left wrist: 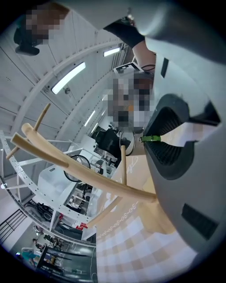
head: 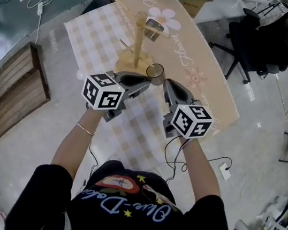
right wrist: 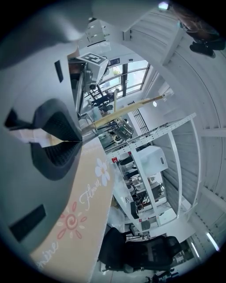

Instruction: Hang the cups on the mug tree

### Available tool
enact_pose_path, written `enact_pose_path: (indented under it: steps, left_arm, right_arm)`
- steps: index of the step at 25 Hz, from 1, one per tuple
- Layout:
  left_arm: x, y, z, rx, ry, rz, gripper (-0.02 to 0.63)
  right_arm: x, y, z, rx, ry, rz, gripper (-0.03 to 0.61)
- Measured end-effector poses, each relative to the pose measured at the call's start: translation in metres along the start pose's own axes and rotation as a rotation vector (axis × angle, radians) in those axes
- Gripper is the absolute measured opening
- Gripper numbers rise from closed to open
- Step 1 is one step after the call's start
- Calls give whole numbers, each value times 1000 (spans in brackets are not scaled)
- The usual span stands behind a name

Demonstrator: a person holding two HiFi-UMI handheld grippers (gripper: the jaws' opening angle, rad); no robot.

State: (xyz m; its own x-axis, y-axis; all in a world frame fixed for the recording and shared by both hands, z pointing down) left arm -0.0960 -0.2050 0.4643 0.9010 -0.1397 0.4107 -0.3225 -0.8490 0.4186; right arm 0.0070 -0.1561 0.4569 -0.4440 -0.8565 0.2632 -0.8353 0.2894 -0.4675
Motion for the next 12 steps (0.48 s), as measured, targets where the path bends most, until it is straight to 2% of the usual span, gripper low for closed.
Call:
enact_pose_path:
  steps: [6,12]
  left_arm:
    - [-1,5,0,-80,-19,-20,48]
    - [-4,10,-1,-105,-22,-19,48]
  right_arm:
    - [4,1,4,-9,2,9,9]
    - [9,3,4,-12,16,14,9]
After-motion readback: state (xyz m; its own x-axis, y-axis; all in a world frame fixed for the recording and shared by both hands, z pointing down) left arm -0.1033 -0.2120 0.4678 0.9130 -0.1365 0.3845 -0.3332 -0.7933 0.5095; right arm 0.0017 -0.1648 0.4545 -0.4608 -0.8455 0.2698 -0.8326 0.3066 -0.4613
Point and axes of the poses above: the fingertips, and each gripper's own axes: x forward along the fingers, y to its left, z out of its top, the point moved 4 cm from there along -x, backward along the fingers, and after that the axes turned 13 degrees about z, right-handed, at the moved point
